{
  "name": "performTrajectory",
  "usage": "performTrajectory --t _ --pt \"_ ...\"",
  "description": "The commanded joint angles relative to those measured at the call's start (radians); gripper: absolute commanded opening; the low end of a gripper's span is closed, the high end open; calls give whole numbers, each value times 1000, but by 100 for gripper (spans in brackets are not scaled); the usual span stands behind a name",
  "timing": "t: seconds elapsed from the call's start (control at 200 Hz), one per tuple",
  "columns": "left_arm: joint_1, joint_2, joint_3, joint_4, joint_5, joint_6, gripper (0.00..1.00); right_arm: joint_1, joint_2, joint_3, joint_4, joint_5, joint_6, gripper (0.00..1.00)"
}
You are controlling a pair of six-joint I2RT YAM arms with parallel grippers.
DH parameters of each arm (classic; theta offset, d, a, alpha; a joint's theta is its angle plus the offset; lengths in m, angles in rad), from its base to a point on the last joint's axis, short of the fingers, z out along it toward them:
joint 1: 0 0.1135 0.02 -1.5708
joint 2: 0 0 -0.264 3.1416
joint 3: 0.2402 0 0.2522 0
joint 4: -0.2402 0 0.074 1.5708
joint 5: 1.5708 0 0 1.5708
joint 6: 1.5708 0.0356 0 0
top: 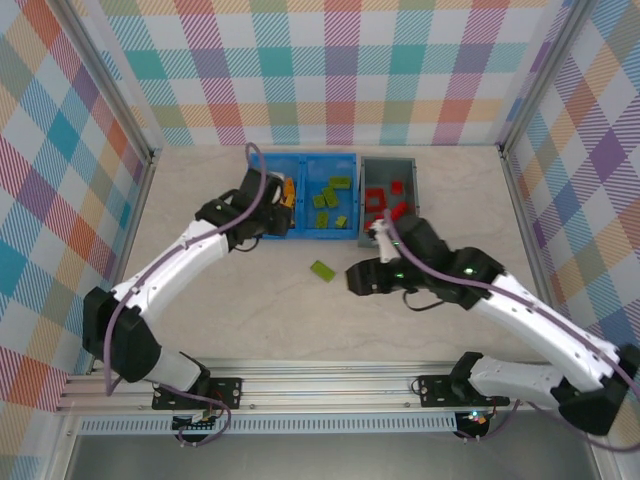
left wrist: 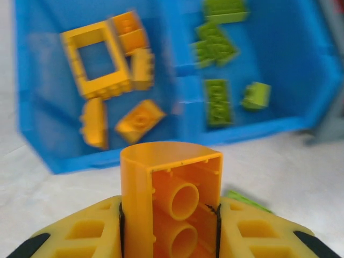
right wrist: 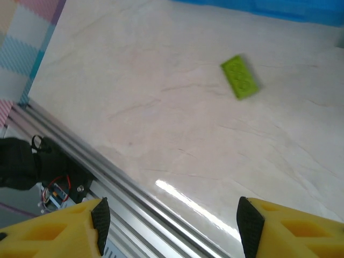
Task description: Sort the legos into containers by color
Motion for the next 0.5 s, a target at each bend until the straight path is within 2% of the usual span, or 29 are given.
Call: performTrajectory --t 0.0,0.265,0.495 --pt "79 119 77 -72 66 36 33 73 89 47 135 90 -33 64" --pt "159 444 356 -139 80 94 32 106 221 88 201 108 -7 63" --pt "174 588 450 -153 83 104 36 108 233 56 212 111 10 64"
